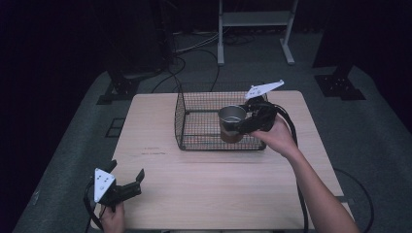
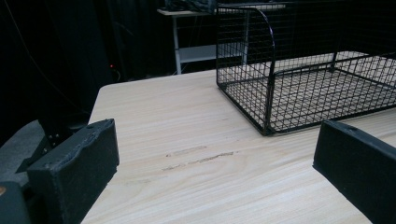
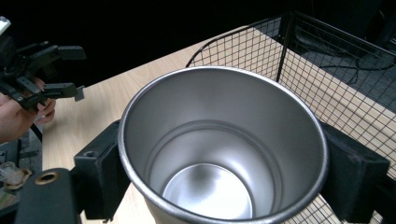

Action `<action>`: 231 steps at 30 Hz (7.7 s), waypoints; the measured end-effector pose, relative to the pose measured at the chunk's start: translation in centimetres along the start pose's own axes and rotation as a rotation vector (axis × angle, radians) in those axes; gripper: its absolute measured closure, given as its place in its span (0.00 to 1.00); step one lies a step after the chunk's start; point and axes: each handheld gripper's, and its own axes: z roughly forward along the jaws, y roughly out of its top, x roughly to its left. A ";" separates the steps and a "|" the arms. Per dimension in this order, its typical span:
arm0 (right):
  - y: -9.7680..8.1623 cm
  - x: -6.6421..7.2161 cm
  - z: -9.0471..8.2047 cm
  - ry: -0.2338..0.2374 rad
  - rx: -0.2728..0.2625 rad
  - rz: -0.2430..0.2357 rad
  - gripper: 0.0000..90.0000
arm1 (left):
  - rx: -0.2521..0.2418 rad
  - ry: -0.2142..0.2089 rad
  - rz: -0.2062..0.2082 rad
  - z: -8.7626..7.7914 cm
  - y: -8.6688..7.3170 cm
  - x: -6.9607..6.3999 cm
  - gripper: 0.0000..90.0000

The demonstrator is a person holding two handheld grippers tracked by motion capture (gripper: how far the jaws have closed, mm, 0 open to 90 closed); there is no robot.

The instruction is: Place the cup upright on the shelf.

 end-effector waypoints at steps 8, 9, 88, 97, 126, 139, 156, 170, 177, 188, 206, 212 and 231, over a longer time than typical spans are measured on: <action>1.0 -0.6 0.7 -0.009 0.016 0.000 0.16 | -0.002 0.005 -0.005 -0.1 0.0 0.1 0.00; 1.2 -0.7 0.8 -0.011 0.013 0.002 0.16 | -0.002 0.005 -0.005 -0.1 0.0 0.1 0.00; 0.0 -11.8 14.3 -0.181 0.212 0.169 0.16 | -0.005 0.018 -0.024 -0.4 -0.1 0.8 0.00; -0.6 -11.8 15.7 -0.168 0.277 0.163 0.16 | -0.006 0.021 -0.023 -0.5 -0.1 0.9 0.00; -1.8 -11.6 16.8 -0.195 0.383 0.137 0.15 | -0.007 0.023 -0.021 -0.6 -0.1 0.9 0.00; -1.4 -10.9 16.5 -0.182 0.383 0.130 0.10 | -0.012 0.020 -0.018 -0.5 0.0 0.8 0.00; -0.8 -11.2 14.5 -0.190 0.310 0.171 0.08 | -0.006 0.014 -0.020 -0.2 0.0 0.5 0.00; 0.0 -10.2 12.2 -0.152 0.215 0.199 0.13 | -0.007 0.010 -0.012 -0.2 0.0 0.5 0.00; 0.2 -8.9 11.0 -0.142 0.209 0.176 0.14 | -0.004 0.007 -0.008 -0.3 0.1 0.3 0.00; 0.7 -7.9 9.8 -0.132 0.206 0.179 0.14 | -0.005 0.007 -0.003 -0.3 0.1 0.2 0.00; -0.3 -6.8 5.8 -0.116 0.157 0.160 0.15 | 0.005 0.010 0.011 -0.2 0.1 0.1 0.00; -0.7 -6.4 4.8 -0.121 0.150 0.145 0.15 | 0.005 0.011 0.012 -0.2 0.1 0.1 0.00; -2.1 -4.7 1.6 -0.104 0.102 0.109 0.18 | 0.008 0.016 0.017 -0.1 0.1 0.1 0.00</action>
